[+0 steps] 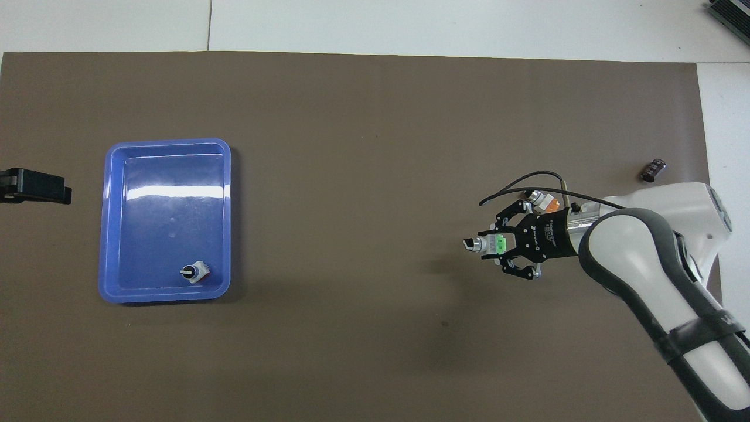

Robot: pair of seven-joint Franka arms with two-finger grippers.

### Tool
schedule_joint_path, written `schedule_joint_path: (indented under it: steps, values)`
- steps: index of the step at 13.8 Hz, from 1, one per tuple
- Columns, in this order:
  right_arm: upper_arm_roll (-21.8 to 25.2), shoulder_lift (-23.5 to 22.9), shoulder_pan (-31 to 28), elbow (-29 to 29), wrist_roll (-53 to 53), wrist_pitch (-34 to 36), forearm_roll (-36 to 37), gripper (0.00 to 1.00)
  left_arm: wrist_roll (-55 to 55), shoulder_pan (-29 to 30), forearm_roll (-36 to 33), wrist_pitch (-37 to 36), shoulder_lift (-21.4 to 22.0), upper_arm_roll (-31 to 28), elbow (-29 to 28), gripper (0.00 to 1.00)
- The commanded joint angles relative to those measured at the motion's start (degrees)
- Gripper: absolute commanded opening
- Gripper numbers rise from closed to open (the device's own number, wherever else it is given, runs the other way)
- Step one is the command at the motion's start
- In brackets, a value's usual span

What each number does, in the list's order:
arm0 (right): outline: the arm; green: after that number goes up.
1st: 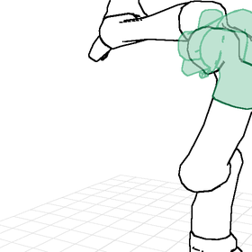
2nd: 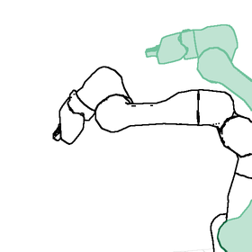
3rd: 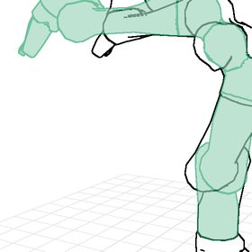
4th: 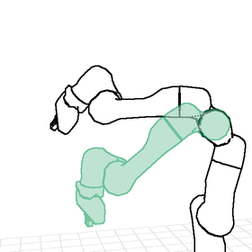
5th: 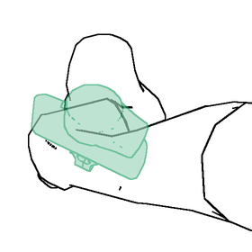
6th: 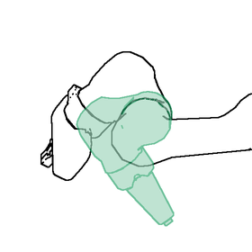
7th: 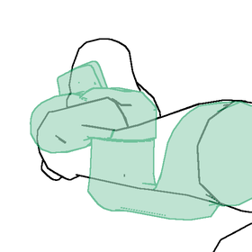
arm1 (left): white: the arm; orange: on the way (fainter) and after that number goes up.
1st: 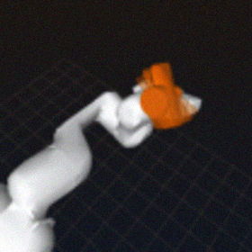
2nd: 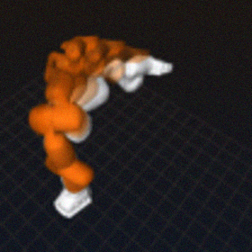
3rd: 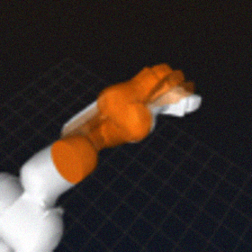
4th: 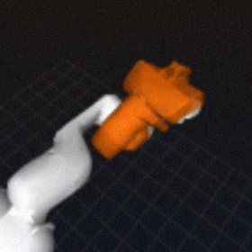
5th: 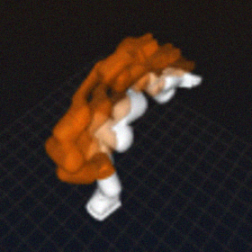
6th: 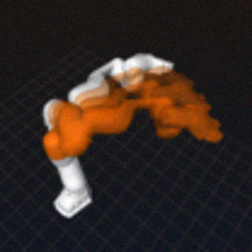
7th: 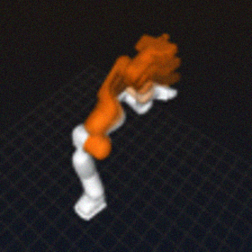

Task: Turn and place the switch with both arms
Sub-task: 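Carry the switch toward the tray with the right gripper while the left gripper approaches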

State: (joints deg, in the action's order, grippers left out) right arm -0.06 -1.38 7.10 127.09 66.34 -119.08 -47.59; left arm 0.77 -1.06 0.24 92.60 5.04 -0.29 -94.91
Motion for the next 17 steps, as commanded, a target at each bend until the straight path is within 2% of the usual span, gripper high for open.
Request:
schedule_joint_path:
  steps: [1,4,8,10,12,13,14,16,17]
  values:
    - [-5.5,1.4,-0.2,-4.6,5.4,1.1,-4.6,0.0,-0.5,0.3,0.6,0.2,1.3,0.0,-1.5,1.0]
    - [-11.1,2.7,-0.2,-9.1,11.9,0.3,-11.4,0.0,-0.5,0.3,0.6,0.1,1.3,0.0,-1.5,1.0]
    - [-15.0,4.0,-0.1,-11.2,12.2,-1.0,-23.6,0.0,-0.5,0.3,0.6,0.1,1.3,0.0,-1.5,1.0]
    - [-19.7,4.4,-0.2,-11.3,12.4,-6.6,-27.9,0.0,-0.5,0.3,0.6,-0.1,1.4,0.0,-1.5,1.0]
    - [-25.1,4.0,-0.1,-12.0,13.6,-17.1,-33.2,0.0,-0.5,0.3,0.6,-2.7,1.5,-0.1,-1.5,1.0]
    - [-27.4,3.6,-0.1,-12.1,14.4,-21.8,-33.4,0.0,-0.7,0.3,0.6,-2.2,1.5,0.0,-1.4,1.0]
    - [-28.8,3.7,-0.1,-12.0,14.8,-24.1,-33.4,0.0,-0.9,0.1,0.6,-2.7,1.5,-0.1,-1.1,1.0]
    - [-29.2,3.6,0.2,-12.5,14.5,-23.7,-33.1,0.0,-0.9,-0.5,1.5,-4.3,1.4,0.4,-0.6,1.0]
    - [-29.2,3.4,0.3,-13.1,14.3,-23.6,-33.2,0.0,-0.9,-0.4,4.8,-6.1,1.4,0.4,-0.2,1.0]
